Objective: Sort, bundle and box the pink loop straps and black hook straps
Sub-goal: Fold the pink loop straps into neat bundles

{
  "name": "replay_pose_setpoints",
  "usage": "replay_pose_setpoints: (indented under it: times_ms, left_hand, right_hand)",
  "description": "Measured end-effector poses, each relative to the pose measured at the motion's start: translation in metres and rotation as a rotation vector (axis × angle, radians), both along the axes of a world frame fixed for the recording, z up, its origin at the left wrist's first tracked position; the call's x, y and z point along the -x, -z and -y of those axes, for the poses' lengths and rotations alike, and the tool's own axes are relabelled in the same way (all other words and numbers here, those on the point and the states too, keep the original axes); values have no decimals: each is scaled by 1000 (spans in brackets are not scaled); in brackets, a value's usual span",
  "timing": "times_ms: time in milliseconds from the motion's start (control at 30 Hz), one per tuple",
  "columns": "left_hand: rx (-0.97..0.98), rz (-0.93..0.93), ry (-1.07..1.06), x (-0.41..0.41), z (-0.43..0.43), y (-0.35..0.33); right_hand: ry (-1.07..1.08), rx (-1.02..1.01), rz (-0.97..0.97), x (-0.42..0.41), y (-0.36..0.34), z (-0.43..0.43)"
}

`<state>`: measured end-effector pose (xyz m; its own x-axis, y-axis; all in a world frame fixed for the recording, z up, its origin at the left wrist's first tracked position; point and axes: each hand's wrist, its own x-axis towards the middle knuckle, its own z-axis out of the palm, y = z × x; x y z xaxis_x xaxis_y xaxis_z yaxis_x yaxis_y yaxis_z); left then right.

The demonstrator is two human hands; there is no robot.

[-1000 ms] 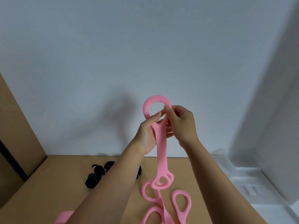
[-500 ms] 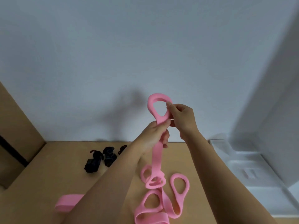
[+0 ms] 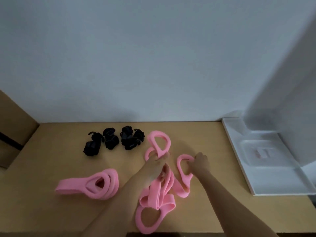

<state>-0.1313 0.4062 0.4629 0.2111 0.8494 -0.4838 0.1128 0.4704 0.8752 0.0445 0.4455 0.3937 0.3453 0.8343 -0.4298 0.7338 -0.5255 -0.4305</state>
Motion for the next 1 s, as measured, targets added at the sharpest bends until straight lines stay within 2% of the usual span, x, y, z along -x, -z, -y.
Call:
replay_pose_setpoints:
  times_ms: [100, 167, 300, 400, 500, 633, 833, 1000]
  left_hand:
    - [12, -22, -2, 0, 0, 0]
    - [-34, -33, 15, 2, -3, -4]
    - [-141, -114, -27, 8, -13, -25]
    - [-172, -94, -87, 13, -26, -43]
    - [-314, -154, -92, 18, -43, -61]
    - [-449, -103, -144, 23, -61, -99]
    - [-625, -185, -18, 27, -67, -144]
    - [-640, -74, 8, 21, -62, -168]
  right_hand:
    - [7, 12, -27, 1, 5, -3]
    - [-10, -52, -69, 0, 0, -4]
    - [-145, -345, -173, -4, -42, -1]
    - [-263, -559, -266, 0, -91, 2]
    - [-371, -728, -331, 9, -142, 5]
    - [-474, -930, -367, 19, -206, 7]
    - [-561, -1020, -560, 33, -283, 17]
    - [-628, -1061, -599, 42, -328, 20]
